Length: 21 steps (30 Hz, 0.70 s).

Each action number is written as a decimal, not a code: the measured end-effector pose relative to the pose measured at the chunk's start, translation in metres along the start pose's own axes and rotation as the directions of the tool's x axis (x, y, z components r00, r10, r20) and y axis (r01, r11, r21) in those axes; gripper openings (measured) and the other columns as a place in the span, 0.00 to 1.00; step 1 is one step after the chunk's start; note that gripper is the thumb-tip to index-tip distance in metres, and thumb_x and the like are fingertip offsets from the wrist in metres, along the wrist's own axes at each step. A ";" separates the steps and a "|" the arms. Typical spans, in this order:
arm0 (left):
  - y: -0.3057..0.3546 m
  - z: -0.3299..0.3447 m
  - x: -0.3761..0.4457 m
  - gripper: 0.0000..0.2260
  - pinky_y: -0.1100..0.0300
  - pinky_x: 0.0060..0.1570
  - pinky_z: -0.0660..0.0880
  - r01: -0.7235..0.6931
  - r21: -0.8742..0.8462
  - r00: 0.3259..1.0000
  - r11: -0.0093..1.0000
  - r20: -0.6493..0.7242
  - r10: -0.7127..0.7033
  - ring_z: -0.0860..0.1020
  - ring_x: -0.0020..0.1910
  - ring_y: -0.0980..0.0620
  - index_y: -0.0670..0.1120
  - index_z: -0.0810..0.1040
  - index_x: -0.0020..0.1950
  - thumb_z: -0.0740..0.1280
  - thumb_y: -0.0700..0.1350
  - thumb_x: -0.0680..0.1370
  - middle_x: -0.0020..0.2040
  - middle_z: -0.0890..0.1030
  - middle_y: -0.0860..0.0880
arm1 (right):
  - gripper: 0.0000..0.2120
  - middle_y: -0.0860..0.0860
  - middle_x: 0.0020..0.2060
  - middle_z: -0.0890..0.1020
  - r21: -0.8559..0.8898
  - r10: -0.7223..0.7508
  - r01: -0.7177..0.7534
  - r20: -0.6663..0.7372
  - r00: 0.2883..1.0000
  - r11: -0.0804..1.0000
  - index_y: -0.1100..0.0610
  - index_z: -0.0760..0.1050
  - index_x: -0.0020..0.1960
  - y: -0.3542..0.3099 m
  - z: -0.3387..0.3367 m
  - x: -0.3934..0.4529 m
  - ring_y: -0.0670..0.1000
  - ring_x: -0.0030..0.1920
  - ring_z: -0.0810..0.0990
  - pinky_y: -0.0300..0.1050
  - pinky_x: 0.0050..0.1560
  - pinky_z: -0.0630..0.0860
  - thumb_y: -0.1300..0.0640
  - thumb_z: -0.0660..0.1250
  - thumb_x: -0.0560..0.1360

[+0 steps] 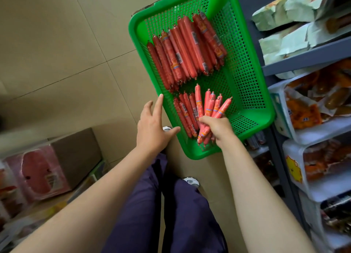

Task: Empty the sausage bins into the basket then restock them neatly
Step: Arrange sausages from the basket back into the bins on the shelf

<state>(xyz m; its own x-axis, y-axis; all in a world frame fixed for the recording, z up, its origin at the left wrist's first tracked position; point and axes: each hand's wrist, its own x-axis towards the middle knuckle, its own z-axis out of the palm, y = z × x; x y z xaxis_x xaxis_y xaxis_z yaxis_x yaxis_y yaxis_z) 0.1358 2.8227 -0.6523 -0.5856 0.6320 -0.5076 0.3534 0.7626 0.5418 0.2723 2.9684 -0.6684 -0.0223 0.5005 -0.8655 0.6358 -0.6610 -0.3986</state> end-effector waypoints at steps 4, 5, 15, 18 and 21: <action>0.028 -0.019 -0.006 0.25 0.50 0.70 0.58 -0.005 0.057 0.985 0.998 -0.173 0.015 0.62 0.74 0.44 0.46 0.74 0.68 0.66 0.58 0.76 0.73 0.66 0.41 | 0.08 0.59 0.33 0.80 0.220 0.010 -0.029 0.086 0.996 0.975 0.59 0.80 0.36 -0.018 -0.014 -0.039 0.55 0.28 0.76 0.42 0.32 0.69 0.56 0.76 0.63; 0.040 -0.025 -0.008 0.21 0.51 0.68 0.60 -0.030 -0.010 0.985 0.999 -0.171 0.028 0.66 0.71 0.45 0.46 0.78 0.63 0.66 0.57 0.75 0.70 0.71 0.43 | 0.07 0.58 0.33 0.82 0.263 -0.011 -0.018 0.107 0.994 0.965 0.59 0.81 0.35 -0.024 -0.019 -0.049 0.56 0.32 0.77 0.44 0.36 0.69 0.56 0.75 0.61; 0.221 -0.141 -0.056 0.03 0.61 0.44 0.75 -0.126 -0.728 0.977 0.673 0.027 0.212 0.78 0.39 0.58 0.48 0.83 0.44 0.75 0.46 0.74 0.41 0.85 0.47 | 0.07 0.51 0.32 0.83 0.381 -0.352 0.238 0.264 0.898 0.893 0.60 0.79 0.47 -0.123 -0.103 -0.219 0.48 0.33 0.82 0.42 0.37 0.80 0.69 0.64 0.76; 0.264 -0.169 -0.084 0.04 0.59 0.36 0.74 -0.191 -0.742 0.943 0.643 0.044 0.331 0.77 0.35 0.54 0.44 0.83 0.45 0.75 0.43 0.75 0.39 0.84 0.42 | 0.09 0.55 0.41 0.85 0.476 -0.436 0.299 0.208 0.876 0.827 0.62 0.80 0.52 -0.135 -0.132 -0.270 0.52 0.39 0.84 0.45 0.44 0.82 0.68 0.67 0.73; 0.298 -0.182 -0.111 0.06 0.54 0.33 0.74 -0.252 -0.742 0.883 0.622 0.086 0.461 0.77 0.33 0.52 0.47 0.85 0.49 0.76 0.45 0.73 0.37 0.84 0.41 | 0.25 0.63 0.57 0.81 0.598 -0.481 0.321 0.125 0.868 0.735 0.65 0.76 0.64 -0.133 -0.159 -0.311 0.59 0.54 0.81 0.54 0.60 0.78 0.62 0.70 0.67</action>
<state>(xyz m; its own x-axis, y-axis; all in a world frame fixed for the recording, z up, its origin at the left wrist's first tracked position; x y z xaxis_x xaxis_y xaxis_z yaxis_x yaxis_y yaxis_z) 0.1738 2.9547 -0.3122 -0.2915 0.9216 -0.2563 -0.1739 0.2125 0.9616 0.3175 2.9899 -0.2974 -0.4219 0.6821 -0.5973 -0.0015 -0.6593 -0.7518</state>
